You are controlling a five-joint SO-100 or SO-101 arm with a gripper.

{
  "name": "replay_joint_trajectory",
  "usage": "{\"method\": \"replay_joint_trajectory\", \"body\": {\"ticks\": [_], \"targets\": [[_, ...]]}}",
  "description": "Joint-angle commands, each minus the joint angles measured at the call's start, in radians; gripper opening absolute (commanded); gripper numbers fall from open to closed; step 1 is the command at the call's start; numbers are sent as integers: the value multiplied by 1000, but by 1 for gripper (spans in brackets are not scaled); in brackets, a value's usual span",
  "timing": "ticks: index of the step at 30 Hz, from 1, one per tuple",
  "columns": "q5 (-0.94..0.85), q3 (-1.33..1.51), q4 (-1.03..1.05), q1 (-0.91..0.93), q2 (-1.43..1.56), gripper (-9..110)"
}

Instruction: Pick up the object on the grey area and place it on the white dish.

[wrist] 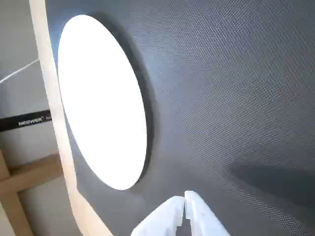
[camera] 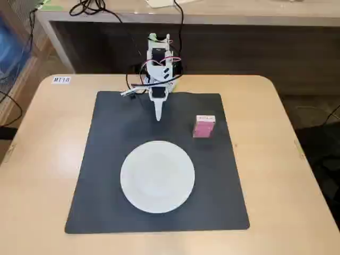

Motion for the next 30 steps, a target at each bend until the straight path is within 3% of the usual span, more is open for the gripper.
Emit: {"method": "replay_joint_trajectory", "body": {"ticks": [1, 15, 19, 22, 30], "targets": [[8, 5, -60, -57, 28, 0], [-2, -18, -66, -81, 28, 0], [-8, -308, -109, -132, -14, 0], [-18, -611, -77, -152, -207, 0], [-3, -1086, -15, -439, -598, 0]]}}
